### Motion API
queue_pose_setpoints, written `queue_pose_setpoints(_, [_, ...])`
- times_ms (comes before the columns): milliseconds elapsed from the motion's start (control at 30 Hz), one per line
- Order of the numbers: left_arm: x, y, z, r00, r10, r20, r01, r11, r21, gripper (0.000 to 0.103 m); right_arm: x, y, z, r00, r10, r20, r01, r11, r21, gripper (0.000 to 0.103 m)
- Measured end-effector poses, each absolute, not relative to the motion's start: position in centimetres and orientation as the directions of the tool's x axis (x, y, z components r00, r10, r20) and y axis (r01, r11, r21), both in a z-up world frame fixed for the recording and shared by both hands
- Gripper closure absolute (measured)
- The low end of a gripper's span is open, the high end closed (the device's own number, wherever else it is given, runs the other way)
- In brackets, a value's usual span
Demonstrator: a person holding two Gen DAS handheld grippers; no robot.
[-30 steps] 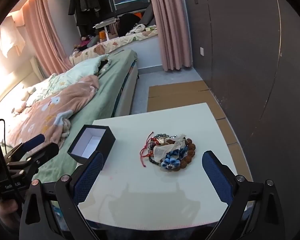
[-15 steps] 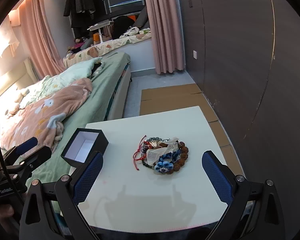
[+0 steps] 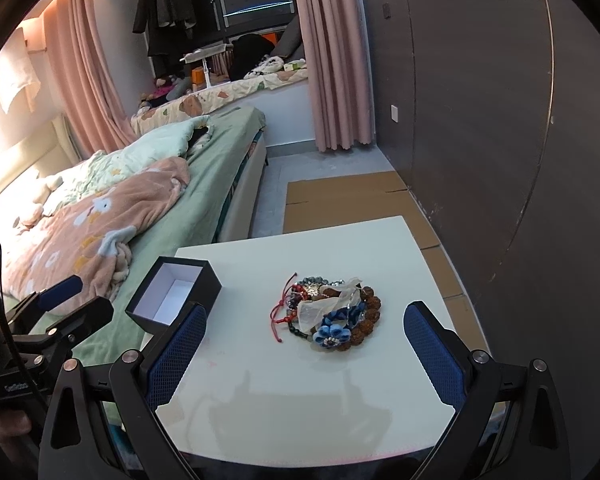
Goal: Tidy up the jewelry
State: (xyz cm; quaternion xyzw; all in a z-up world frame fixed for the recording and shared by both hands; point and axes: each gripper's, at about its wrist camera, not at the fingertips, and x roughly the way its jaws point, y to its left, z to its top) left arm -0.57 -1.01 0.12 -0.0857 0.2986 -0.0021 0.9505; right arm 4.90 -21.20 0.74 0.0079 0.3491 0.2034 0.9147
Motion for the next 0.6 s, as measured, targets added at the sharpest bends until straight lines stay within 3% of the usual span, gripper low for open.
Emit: queue_pose_setpoints(600, [-0.71,-1.2,-0.02,0.824,-0.059,-0.564,-0.038,0.987,-0.159,0.002,4.84,-21.44,0.82,0.676,0.377,-0.634,-0.366,0.917,0.155,0.003])
